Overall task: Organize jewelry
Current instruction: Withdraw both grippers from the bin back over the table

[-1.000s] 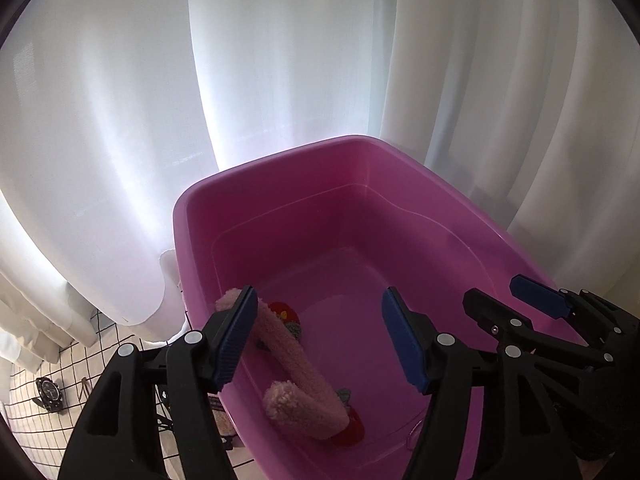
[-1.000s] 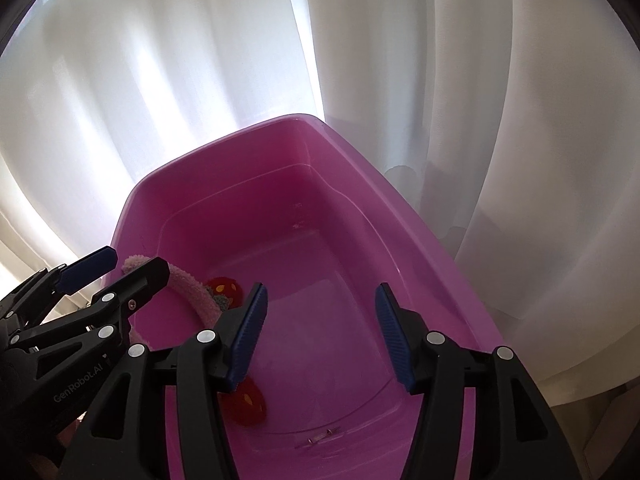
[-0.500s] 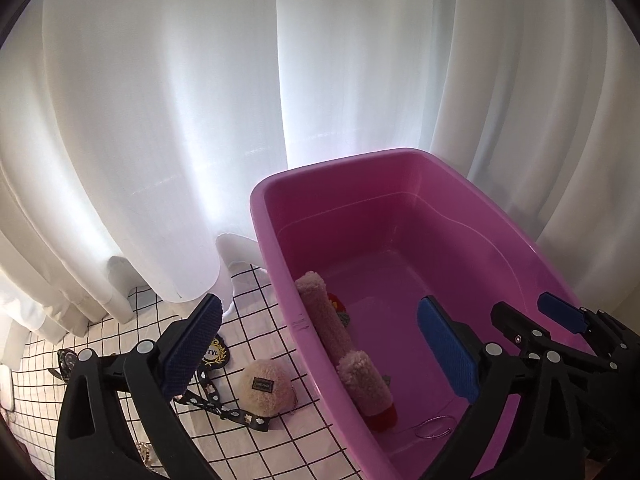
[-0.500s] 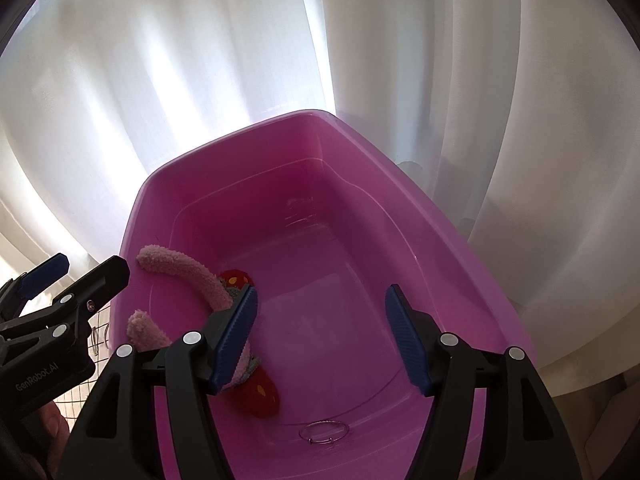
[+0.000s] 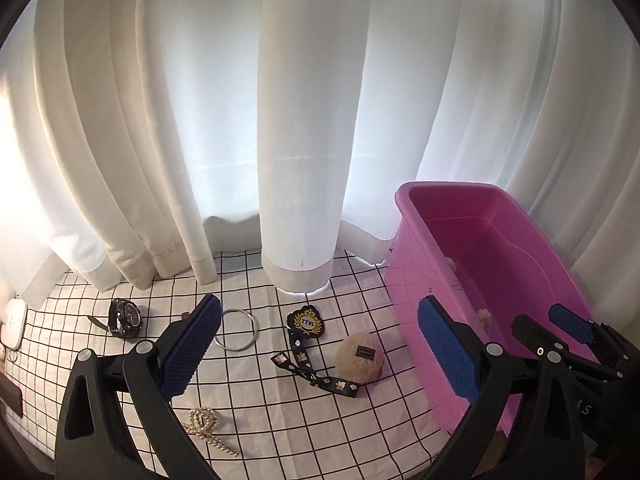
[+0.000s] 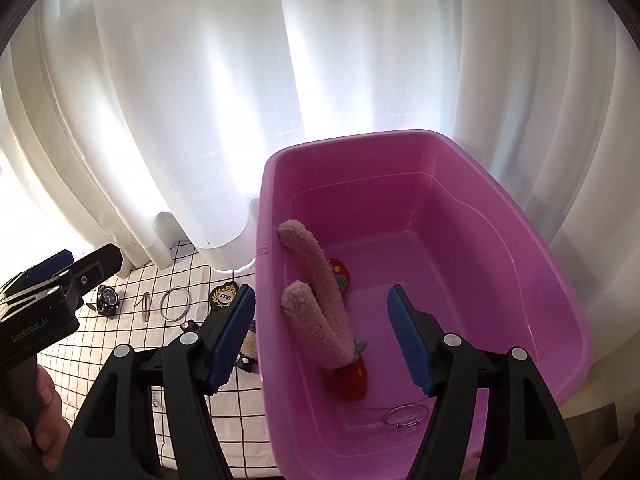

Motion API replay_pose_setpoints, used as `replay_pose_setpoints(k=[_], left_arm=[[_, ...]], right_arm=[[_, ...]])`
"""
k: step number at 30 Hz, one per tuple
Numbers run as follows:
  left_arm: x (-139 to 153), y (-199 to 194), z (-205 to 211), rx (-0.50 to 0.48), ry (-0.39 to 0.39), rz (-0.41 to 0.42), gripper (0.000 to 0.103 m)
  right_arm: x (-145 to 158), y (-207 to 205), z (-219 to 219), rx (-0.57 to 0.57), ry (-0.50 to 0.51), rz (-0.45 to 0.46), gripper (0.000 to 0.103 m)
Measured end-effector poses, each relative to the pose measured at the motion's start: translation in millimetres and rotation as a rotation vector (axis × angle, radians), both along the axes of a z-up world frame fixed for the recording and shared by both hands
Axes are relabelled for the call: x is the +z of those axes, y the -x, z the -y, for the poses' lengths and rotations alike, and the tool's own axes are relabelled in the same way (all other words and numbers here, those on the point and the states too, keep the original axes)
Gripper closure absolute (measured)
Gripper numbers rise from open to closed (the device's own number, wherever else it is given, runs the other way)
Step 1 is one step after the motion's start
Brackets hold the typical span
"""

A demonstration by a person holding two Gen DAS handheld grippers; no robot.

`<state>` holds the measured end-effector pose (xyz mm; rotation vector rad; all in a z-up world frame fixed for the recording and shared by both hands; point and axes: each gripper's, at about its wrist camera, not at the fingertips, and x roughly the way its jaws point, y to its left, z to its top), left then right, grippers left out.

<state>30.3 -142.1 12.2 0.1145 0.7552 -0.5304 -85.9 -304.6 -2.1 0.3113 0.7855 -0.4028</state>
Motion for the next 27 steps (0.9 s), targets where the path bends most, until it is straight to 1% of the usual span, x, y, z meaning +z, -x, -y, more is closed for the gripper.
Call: replay_pose_setpoints(k=[6, 11, 14, 17, 22, 27], left_arm=[[15, -25, -69, 0.128, 0.003, 0.037, 0.006], [7, -36, -120, 0.225, -0.003, 0.025, 0.006], [-7, -37, -141, 0.257, -0.020, 0.009, 0.006], [-25, -40, -155, 0.290, -0.050, -0.008, 0.006], [-68, -38, -173, 0.328, -0.063, -0.093, 0.006], [-106, -31, -174, 0.332, -0.087, -0.149, 0.006]], right_arm=[[12, -19, -37, 0.094, 0.008, 0.034, 0.037], [12, -32, -60, 0.151, 0.009, 0.030, 0.037], [3, -43, -68, 0.171, -0.008, 0.017, 0.037], [-11, -52, -80, 0.193, -0.022, -0.018, 0.037], [-47, -64, -98, 0.239, -0.016, -0.096, 0.037], [-84, -78, -107, 0.281, -0.032, -0.133, 0.037]])
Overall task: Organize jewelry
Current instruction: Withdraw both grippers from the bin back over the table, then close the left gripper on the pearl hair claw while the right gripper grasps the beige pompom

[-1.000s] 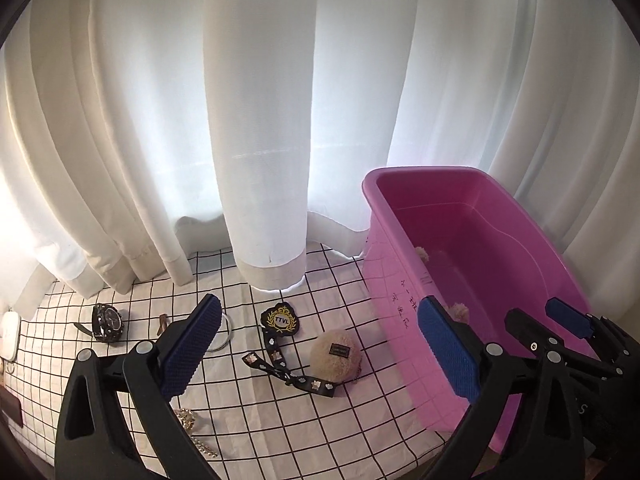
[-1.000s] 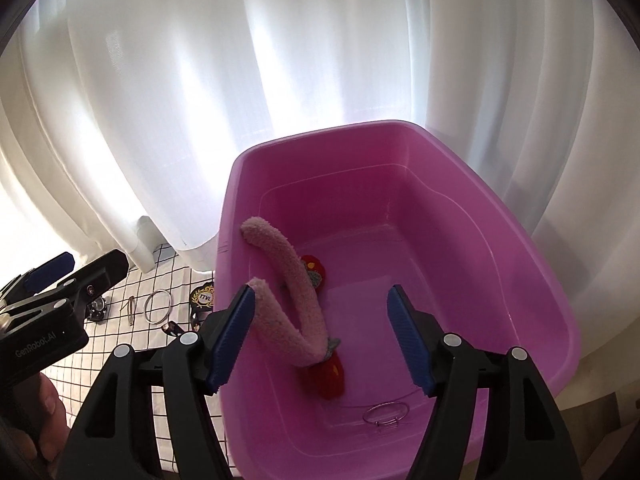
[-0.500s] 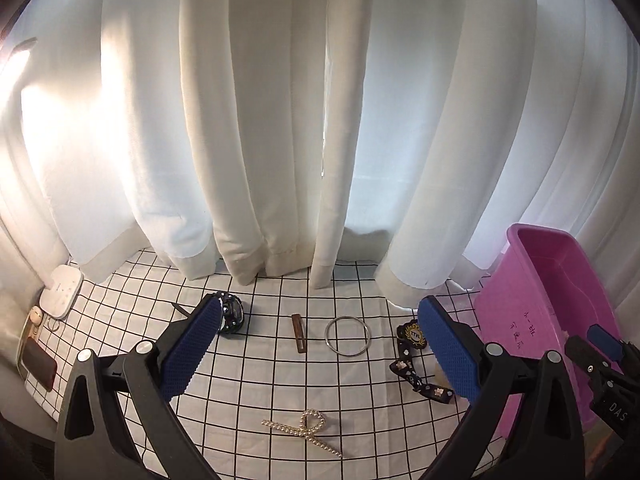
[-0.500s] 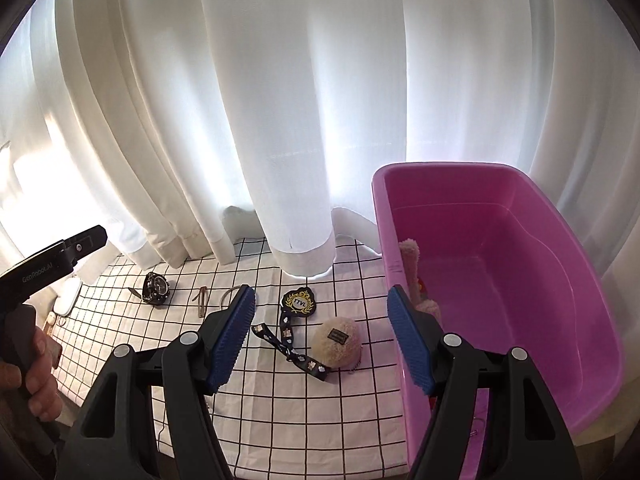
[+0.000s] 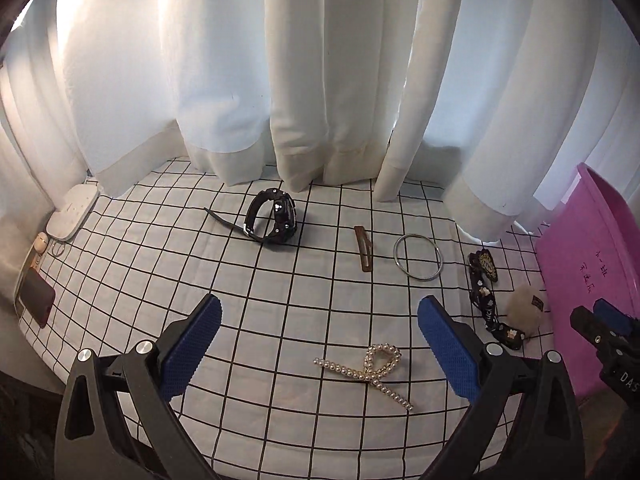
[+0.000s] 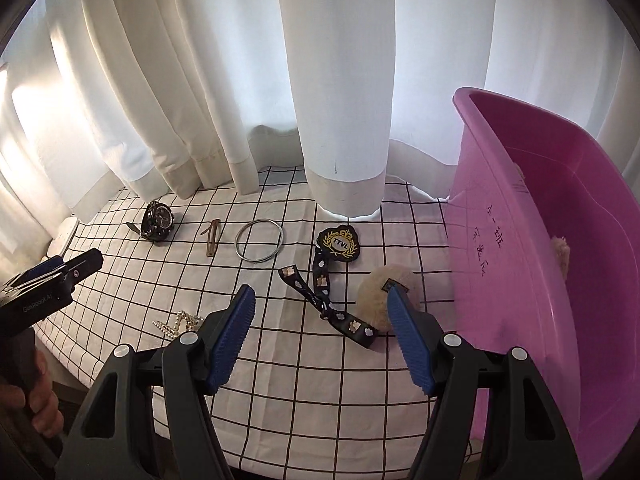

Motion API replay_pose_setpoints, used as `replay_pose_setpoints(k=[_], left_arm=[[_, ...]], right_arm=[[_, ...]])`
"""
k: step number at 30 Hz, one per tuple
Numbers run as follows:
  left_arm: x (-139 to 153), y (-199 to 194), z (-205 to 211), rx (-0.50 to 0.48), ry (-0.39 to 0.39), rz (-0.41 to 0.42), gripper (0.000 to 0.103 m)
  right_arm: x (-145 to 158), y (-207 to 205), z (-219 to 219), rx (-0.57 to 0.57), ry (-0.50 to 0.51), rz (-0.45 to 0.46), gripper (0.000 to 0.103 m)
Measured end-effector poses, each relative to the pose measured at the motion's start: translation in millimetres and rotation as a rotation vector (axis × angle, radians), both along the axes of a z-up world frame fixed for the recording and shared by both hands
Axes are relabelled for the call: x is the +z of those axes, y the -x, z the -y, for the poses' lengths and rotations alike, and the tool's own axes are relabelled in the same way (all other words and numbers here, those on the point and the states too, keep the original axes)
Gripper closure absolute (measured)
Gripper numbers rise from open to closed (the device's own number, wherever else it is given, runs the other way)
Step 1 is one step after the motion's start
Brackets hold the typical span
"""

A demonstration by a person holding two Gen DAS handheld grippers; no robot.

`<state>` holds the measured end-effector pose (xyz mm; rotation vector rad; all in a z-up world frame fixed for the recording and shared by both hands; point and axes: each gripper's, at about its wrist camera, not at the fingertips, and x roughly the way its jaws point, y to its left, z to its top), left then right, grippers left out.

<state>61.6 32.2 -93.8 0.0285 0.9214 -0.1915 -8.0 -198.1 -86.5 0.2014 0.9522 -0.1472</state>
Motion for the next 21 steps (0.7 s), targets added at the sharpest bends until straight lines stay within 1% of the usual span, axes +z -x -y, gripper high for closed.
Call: replay_pose_setpoints(k=[4, 5, 10, 13, 17, 21], left_arm=[[-28, 7, -1, 0.010, -0.015, -0.023, 0.006], [-34, 8, -1, 0.019, -0.016, -0.031, 0.006], [-61, 14, -12, 0.072, 0.001, -0.060, 0.006], [-75, 14, -15, 0.090, -0.006, -0.081, 0.006], [-90, 13, -15, 0.100, -0.019, -0.101, 0.006], [-96, 13, -9, 0.092, -0.029, -0.094, 0.006]], right_arm=[[-24, -8, -1, 0.025, -0.038, -0.008, 0.037], [-28, -9, 0, 0.016, -0.033, -0.013, 0.037], [-52, -12, 16, -0.101, -0.035, -0.057, 0.037], [-64, -16, 26, -0.164, -0.015, -0.080, 0.037], [-82, -27, 37, -0.204, -0.006, -0.122, 0.037], [-93, -33, 43, -0.226, 0.010, -0.129, 0.037]])
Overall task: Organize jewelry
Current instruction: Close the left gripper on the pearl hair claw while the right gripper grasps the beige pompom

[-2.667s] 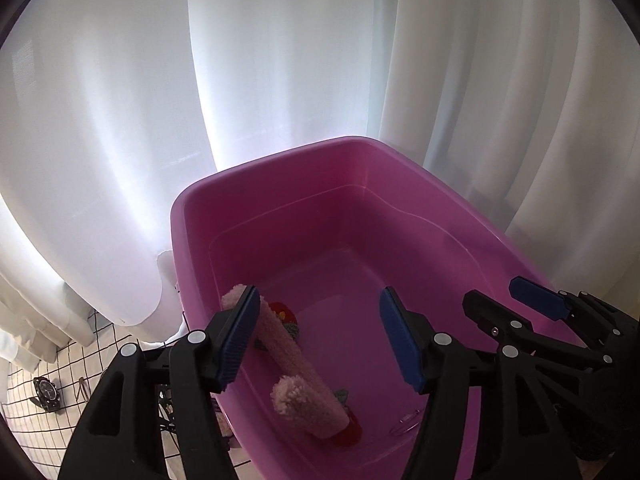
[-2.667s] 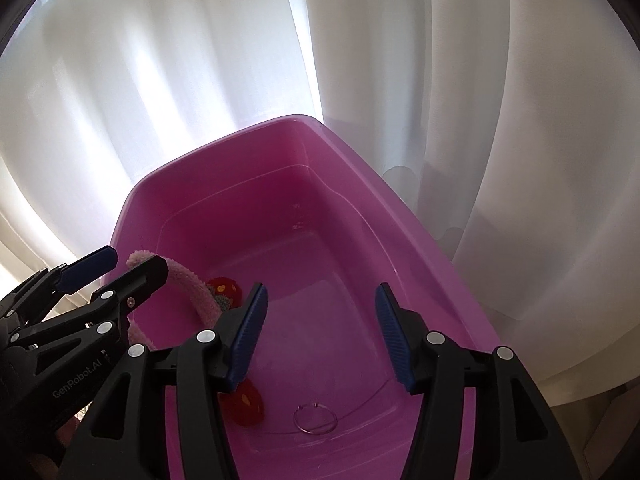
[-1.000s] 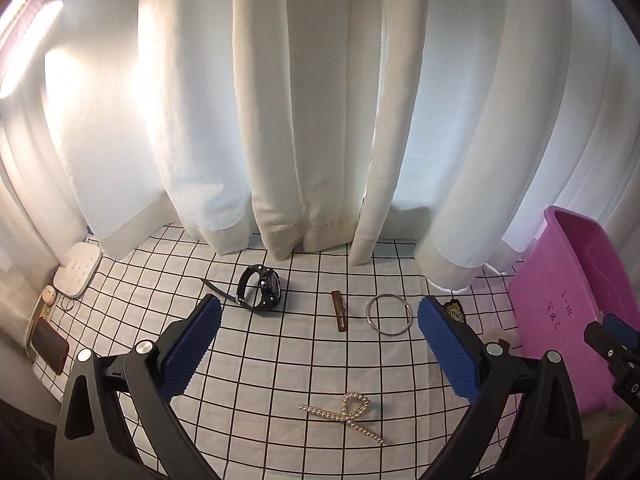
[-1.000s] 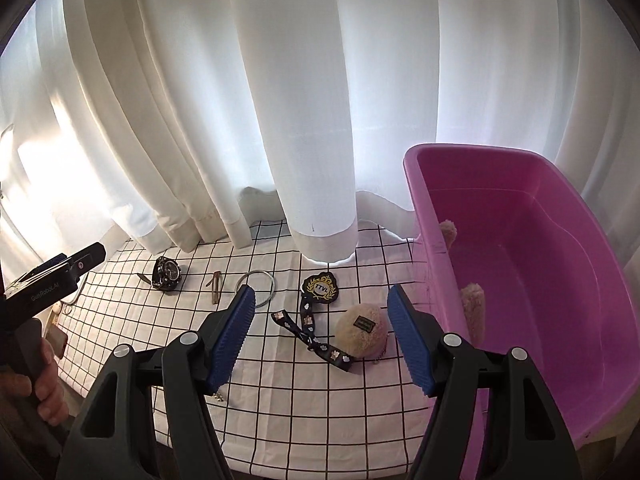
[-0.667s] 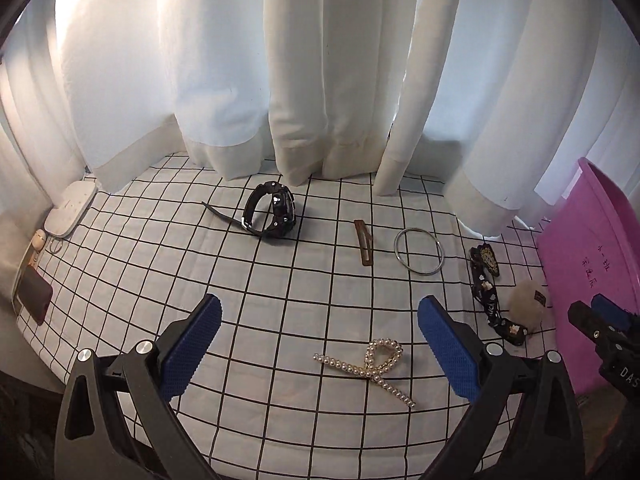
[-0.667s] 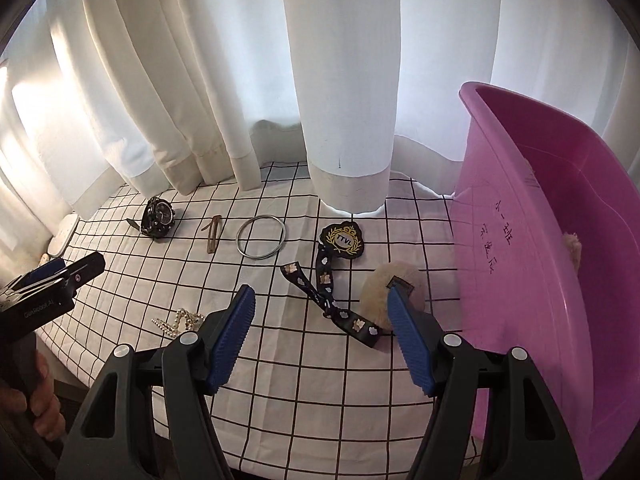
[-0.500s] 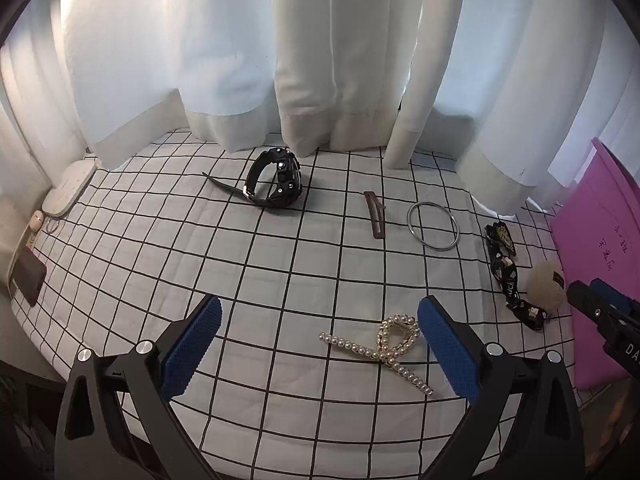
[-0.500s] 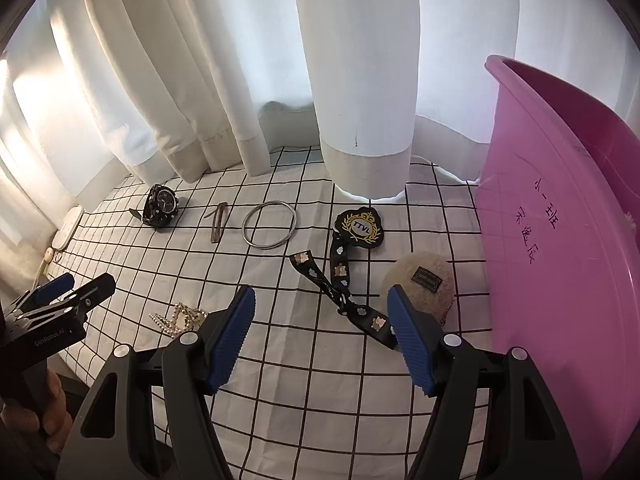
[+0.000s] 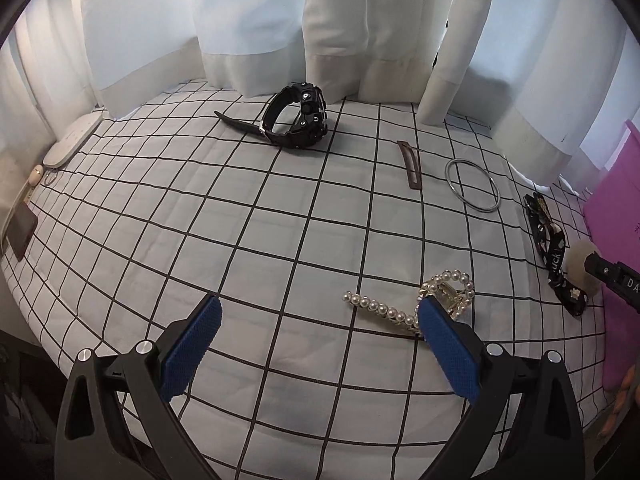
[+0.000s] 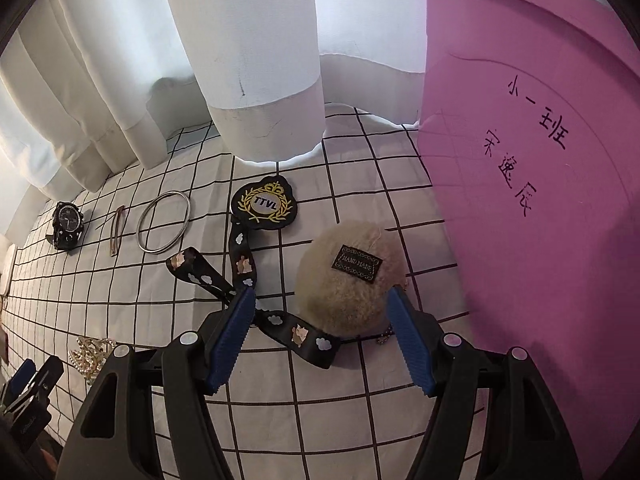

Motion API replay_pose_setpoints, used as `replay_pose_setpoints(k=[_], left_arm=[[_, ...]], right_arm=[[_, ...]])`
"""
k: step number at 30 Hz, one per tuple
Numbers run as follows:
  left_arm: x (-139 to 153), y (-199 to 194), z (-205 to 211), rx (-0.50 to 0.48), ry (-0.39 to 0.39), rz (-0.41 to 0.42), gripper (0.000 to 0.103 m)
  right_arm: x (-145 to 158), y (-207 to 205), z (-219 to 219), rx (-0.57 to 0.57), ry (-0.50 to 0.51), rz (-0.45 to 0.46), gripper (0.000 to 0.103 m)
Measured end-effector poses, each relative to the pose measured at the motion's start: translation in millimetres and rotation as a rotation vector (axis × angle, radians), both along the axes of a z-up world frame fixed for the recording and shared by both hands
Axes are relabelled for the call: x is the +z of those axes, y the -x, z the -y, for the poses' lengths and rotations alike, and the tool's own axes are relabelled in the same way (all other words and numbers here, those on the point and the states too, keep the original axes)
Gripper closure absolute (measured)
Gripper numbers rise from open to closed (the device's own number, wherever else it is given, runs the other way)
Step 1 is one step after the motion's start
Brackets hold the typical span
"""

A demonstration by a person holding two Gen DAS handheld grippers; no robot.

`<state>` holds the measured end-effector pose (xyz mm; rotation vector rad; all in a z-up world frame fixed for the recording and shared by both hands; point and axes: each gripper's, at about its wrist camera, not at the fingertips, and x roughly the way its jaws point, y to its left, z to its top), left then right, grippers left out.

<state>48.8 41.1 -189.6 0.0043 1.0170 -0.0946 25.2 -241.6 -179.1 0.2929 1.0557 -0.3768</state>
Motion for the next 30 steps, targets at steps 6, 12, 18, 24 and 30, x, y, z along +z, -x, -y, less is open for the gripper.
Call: replay_pose_setpoints(k=[6, 12, 18, 24, 30], left_arm=[[-3, 1, 16, -0.021, -0.002, 0.000, 0.006], [-10, 1, 35, -0.054, -0.017, 0.002, 0.006], [-24, 7, 49, -0.095, -0.058, -0.009, 0.006], [-36, 4, 60, -0.112, -0.085, -0.021, 0.006], [-40, -2, 66, -0.103, -0.071, -0.017, 0.006]], right_arm=[[-10, -3, 9, -0.020, 0.004, -0.010, 0.037], [-17, -5, 15, -0.036, 0.012, -0.021, 0.037], [-26, -10, 16, -0.036, 0.028, -0.047, 0.037], [-33, -19, 18, -0.048, 0.029, -0.055, 0.037], [-41, -27, 18, -0.055, 0.041, -0.070, 0.037]])
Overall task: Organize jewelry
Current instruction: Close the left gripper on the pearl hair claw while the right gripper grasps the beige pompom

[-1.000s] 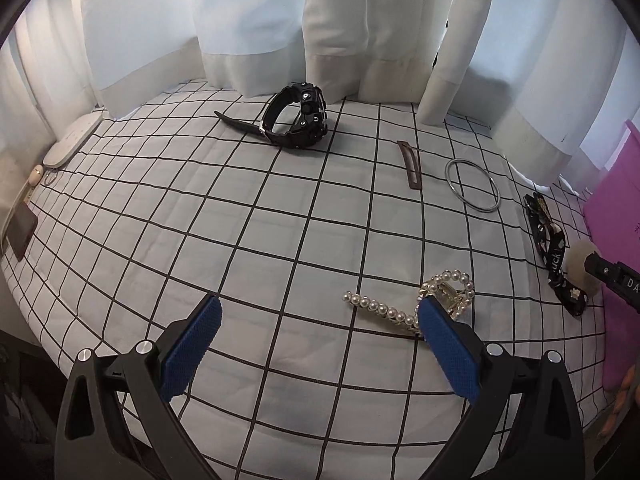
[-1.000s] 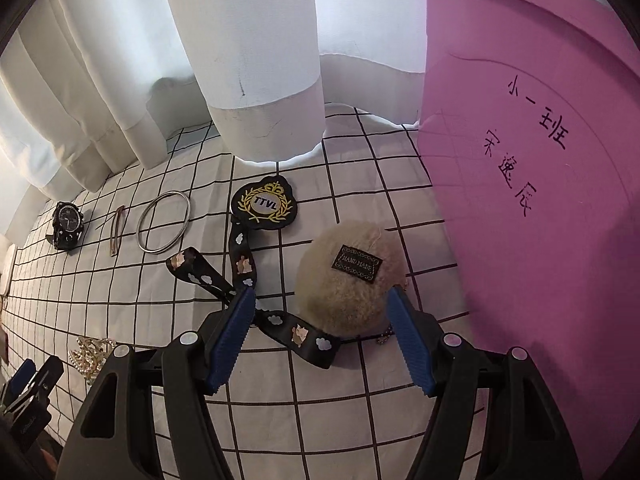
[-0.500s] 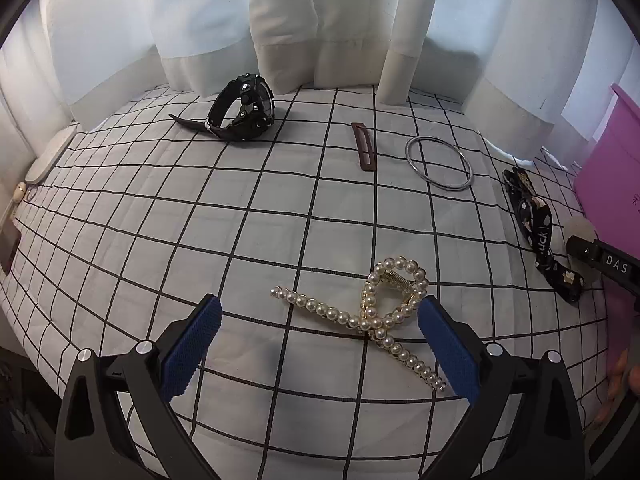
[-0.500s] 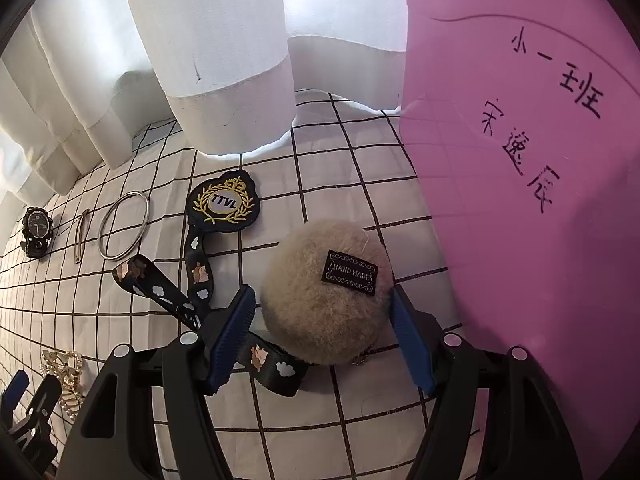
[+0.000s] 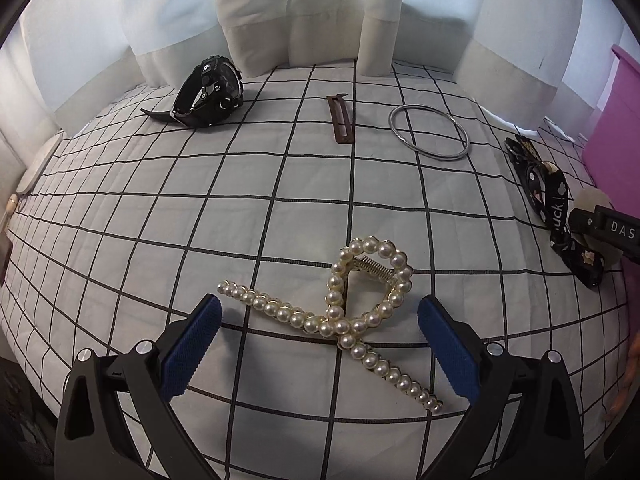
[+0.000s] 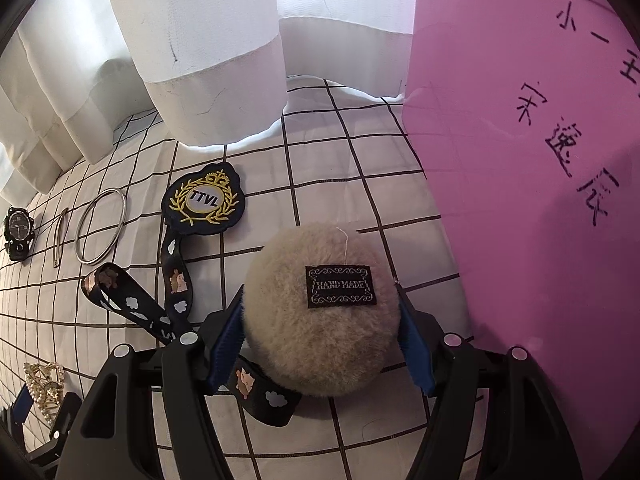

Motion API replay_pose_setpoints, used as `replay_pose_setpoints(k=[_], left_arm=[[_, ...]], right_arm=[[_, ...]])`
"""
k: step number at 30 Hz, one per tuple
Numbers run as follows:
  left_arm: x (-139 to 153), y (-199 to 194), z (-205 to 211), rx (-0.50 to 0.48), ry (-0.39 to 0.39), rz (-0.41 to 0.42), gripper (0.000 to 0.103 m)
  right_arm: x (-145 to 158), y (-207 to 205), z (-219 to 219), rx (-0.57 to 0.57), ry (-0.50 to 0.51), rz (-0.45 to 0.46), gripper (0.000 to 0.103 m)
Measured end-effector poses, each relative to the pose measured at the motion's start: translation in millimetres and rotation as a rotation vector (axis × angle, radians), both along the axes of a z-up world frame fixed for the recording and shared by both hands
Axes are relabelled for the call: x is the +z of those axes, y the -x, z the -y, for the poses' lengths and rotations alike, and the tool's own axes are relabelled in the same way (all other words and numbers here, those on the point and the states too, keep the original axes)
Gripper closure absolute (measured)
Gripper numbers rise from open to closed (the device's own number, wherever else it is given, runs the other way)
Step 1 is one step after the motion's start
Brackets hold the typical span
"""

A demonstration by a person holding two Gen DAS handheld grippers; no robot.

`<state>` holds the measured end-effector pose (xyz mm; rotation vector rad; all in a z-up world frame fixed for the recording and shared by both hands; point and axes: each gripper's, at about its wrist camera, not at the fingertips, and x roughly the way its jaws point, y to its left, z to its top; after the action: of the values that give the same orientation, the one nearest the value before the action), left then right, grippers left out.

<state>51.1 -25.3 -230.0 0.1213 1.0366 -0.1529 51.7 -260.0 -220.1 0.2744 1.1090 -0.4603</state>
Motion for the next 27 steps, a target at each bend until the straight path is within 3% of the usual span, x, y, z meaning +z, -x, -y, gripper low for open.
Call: replay_pose_setpoints(k=[15, 17, 22, 27], left_arm=[[-2, -8, 4, 0.020, 0.033, 0.003, 0.008], [0, -7, 2, 0.023, 0.036, 0.012, 0.020], [5, -7, -3, 0.014, 0.044, 0.012, 0.038], [9, -8, -11, 0.020, 0.070, 0.004, 0.044]], right_arm=[[-8, 1, 4, -0.002, -0.006, 0.048, 0.041], [-9, 3, 3, 0.002, -0.006, 0.052, 0.044], [-6, 5, -1, 0.014, 0.006, 0.068, 0.048], [4, 14, -9, 0.031, 0.018, 0.098, 0.049]])
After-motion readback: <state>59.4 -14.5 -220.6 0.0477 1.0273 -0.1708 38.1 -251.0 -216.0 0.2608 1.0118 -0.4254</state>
